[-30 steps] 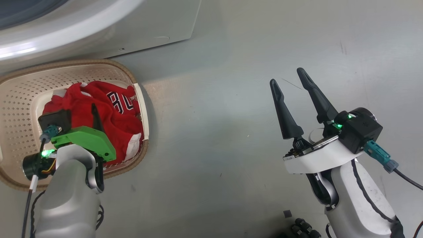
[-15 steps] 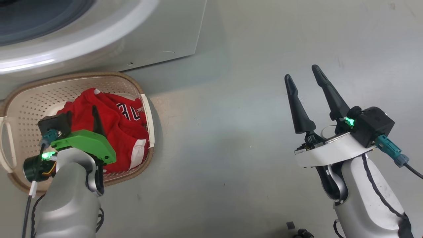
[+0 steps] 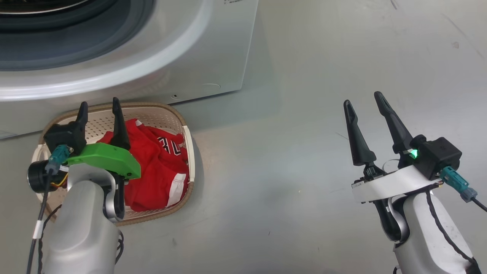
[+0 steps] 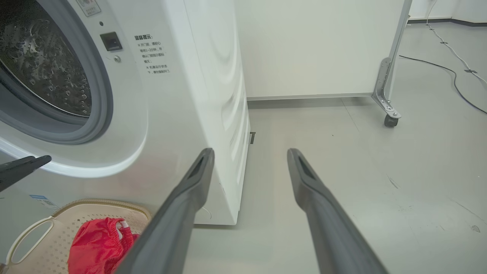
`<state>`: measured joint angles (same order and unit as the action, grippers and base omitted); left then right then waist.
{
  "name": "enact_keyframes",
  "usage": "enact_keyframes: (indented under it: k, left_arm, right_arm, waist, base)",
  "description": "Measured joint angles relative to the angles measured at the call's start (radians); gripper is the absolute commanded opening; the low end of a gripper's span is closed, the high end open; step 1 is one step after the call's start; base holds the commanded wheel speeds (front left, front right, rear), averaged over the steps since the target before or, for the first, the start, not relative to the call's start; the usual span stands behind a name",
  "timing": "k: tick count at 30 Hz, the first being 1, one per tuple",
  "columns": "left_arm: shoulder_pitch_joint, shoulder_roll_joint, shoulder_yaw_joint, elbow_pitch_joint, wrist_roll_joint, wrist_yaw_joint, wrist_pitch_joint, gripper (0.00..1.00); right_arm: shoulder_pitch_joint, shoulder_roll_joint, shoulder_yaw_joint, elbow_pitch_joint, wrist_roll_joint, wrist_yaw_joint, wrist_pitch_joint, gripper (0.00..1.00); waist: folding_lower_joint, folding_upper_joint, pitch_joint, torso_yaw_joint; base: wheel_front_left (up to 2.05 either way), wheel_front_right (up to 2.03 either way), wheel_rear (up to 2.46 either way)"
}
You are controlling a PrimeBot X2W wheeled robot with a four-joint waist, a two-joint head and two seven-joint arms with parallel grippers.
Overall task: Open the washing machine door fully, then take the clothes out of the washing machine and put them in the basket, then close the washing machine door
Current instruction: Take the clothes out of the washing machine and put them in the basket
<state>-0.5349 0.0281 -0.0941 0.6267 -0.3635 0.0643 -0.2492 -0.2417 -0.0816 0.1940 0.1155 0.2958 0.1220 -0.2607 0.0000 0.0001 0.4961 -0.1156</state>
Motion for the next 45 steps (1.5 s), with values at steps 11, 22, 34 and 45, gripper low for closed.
enact_keyframes:
  k: [11,22,34,45]
  left_arm:
    - [0.112,-0.001,-0.071,-0.185,0.018,-0.001,0.000,1.00]
    - [0.239,0.000,-0.112,-0.300,0.042,0.006,0.000,1.00]
    - [0.389,0.004,-0.143,-0.358,0.075,0.024,0.000,1.00]
    - [0.482,0.007,-0.156,-0.406,0.079,0.034,0.000,1.00]
  right_arm:
    - [0.051,0.000,-0.024,0.017,-0.036,0.000,0.000,1.00]
    - [0.130,0.005,-0.053,0.026,-0.046,-0.001,0.000,1.00]
    - [0.210,0.018,-0.061,0.015,-0.054,-0.012,0.000,1.00]
    - [0.269,0.024,-0.060,0.007,-0.058,-0.037,0.000,1.00]
  waist:
    - [0.0000,0.0000,-0.106,0.040]
    - [0.0000,0.0000,-0.218,0.074]
    - [0.0000,0.0000,-0.319,0.118]
    - [0.0000,0.0000,-0.375,0.152]
  base:
    - [0.00,0.00,0.00]
    - [0.00,0.00,0.00]
    - [0.00,0.00,0.00]
    - [0.00,0.00,0.00]
